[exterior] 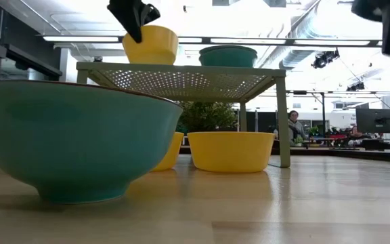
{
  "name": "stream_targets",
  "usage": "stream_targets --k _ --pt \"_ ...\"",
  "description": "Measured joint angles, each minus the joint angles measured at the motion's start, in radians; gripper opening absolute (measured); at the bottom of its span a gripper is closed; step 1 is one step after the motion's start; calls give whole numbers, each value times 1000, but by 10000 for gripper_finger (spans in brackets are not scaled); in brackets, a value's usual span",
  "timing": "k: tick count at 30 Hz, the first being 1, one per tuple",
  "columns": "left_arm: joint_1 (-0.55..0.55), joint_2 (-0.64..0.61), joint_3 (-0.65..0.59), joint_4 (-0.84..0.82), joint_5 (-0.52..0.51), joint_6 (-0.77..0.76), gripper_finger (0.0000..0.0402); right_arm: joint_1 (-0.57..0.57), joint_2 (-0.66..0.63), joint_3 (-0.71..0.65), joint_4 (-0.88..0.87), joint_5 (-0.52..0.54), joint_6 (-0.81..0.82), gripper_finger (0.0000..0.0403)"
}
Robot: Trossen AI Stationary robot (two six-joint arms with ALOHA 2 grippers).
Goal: Pick & Place Mini bowls
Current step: Put the yellow bowl on the shelf, then stack the blue patterned bowl on top of the blue patterned bowl on the shelf
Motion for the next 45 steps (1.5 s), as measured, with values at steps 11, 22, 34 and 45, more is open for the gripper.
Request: stream_targets --k 11,22,34,45 --pt "-3 102 0 5 6 -108 0 0 0 -25 32 64 57 181" --pt "-3 151 1 -7 -10 -128 0 5 0 -25 42 66 8 181" --pt "-3 152 1 -29 25 -107 17 6 0 -25 44 46 -4 181" --pt "-3 154 50 -36 99 -79 157 6 0 -25 44 45 -11 181"
